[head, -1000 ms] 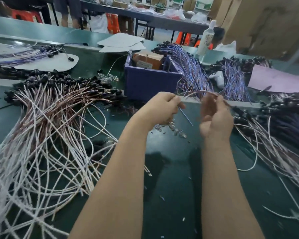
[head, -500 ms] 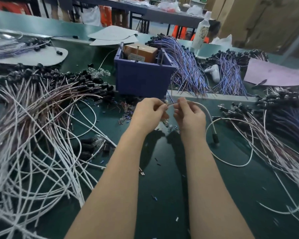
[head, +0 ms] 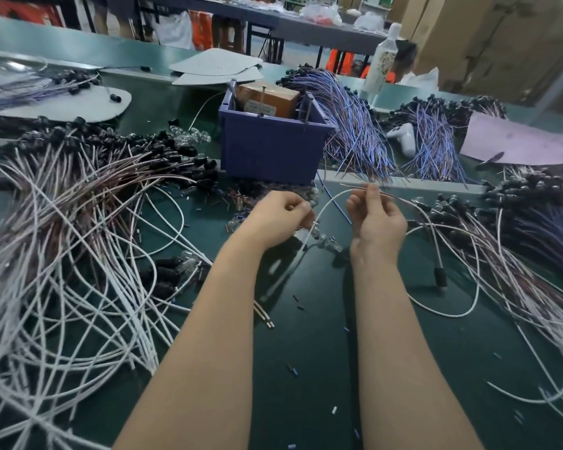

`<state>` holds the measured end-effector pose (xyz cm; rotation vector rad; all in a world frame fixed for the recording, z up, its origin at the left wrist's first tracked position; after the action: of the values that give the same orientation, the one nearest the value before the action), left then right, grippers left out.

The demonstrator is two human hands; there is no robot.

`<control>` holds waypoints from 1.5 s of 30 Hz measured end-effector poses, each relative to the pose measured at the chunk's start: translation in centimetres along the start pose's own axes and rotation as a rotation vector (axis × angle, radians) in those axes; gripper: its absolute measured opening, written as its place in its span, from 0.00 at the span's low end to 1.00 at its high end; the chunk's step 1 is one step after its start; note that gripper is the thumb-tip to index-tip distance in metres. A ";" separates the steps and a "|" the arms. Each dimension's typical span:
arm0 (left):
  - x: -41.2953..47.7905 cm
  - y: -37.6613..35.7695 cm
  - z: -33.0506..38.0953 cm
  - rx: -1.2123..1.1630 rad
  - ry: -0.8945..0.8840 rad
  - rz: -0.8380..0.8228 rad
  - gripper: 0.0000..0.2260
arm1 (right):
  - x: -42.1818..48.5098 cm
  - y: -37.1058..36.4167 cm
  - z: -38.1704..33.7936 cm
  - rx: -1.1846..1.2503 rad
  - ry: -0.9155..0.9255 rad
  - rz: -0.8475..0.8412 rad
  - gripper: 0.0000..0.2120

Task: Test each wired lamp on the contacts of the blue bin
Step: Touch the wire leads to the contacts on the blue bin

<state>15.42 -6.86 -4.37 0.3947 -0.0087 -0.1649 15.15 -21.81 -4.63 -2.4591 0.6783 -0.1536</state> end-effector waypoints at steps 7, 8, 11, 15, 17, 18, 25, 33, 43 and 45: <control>-0.6 -0.6 0.6 0.143 -0.084 -0.102 0.11 | 0.0 0.3 0.2 0.069 -0.087 0.011 0.08; -0.6 -0.6 0.8 0.141 -0.089 -0.085 0.12 | -0.1 0.1 0.4 0.080 -0.114 -0.013 0.07; -0.4 -1.1 1.0 0.046 -0.039 -0.054 0.12 | -0.5 -0.5 0.9 0.083 -0.189 -0.090 0.07; -0.2 -1.3 0.6 -0.123 0.028 0.028 0.09 | -0.6 -0.7 1.0 0.151 -0.253 -0.096 0.11; 0.0 -0.5 0.5 -0.143 0.005 0.147 0.10 | -0.7 -0.5 1.1 0.152 -0.334 -0.057 0.12; 0.0 0.0 0.4 -0.148 -0.001 0.217 0.12 | -0.8 -0.5 1.1 0.132 -0.379 -0.046 0.12; 0.1 1.1 0.1 -0.357 0.021 0.376 0.15 | -1.6 -1.0 0.8 0.300 -0.592 -0.182 0.09; -0.3 1.1 0.2 -0.625 -0.018 0.307 0.12 | -1.9 -1.1 1.0 0.275 -0.630 -0.194 0.08; -0.4 1.3 0.6 -0.562 -0.099 0.379 0.05 | -3.5 -3.1 1.6 -0.348 -0.349 -0.535 0.05; -0.5 0.8 1.0 -0.544 -0.134 0.277 0.06 | -3.6 -3.4 1.5 -0.369 -0.293 -0.579 0.06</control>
<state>15.03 -6.42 -3.10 -0.1623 -0.1469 0.0826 13.86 -16.84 -3.85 -2.8882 -0.1606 0.1229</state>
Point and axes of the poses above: each hand's wrist, its own x-axis towards the middle knuckle, its own y-axis out of the back of the hand, z = x × y, the point moved 4 cm from there along x, towards the middle knuckle
